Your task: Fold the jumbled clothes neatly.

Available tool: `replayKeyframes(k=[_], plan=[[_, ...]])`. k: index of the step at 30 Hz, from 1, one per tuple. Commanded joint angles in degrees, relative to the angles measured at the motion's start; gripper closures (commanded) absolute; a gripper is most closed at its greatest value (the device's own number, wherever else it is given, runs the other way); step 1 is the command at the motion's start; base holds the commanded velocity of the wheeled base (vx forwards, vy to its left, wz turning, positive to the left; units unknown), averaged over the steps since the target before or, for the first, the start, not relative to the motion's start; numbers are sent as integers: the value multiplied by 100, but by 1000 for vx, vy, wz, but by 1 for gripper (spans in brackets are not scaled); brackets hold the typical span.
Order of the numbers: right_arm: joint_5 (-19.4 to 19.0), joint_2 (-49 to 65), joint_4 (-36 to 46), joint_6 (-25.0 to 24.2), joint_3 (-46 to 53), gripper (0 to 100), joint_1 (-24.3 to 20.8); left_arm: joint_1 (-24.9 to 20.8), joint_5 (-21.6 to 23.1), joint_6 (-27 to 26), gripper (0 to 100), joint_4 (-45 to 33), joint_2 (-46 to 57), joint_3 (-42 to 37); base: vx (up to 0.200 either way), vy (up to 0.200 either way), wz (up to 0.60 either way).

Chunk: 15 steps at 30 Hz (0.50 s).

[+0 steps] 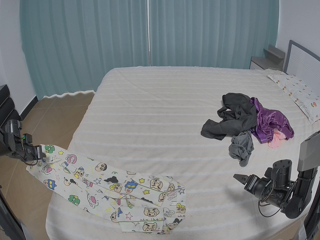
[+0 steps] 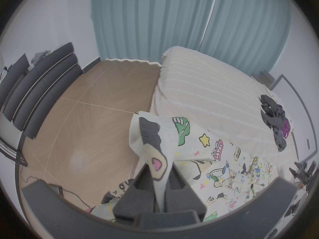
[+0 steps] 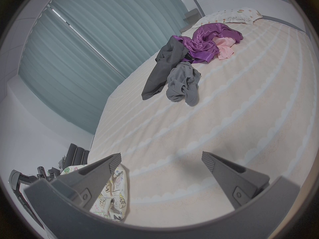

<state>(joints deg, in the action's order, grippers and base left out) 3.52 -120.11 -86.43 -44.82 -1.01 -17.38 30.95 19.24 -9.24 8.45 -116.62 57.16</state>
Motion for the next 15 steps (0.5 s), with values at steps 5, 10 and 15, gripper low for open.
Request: replayKeyframes(k=[5, 10, 15], plan=[[-1, -12, -5, 0, 101, 0, -2, -309, -60, 19, 100, -203, 491, -170, 0, 0, 0], [-1, -12, -5, 0, 101, 0, -2, -1223, -588, 159, 100, -186, 1123, -803, 0, 0, 0], [-1, -3, -5, 9, 101, 0, -19, -2243, -851, 722, 100, -168, 1739, -1260, 0, 0, 0]])
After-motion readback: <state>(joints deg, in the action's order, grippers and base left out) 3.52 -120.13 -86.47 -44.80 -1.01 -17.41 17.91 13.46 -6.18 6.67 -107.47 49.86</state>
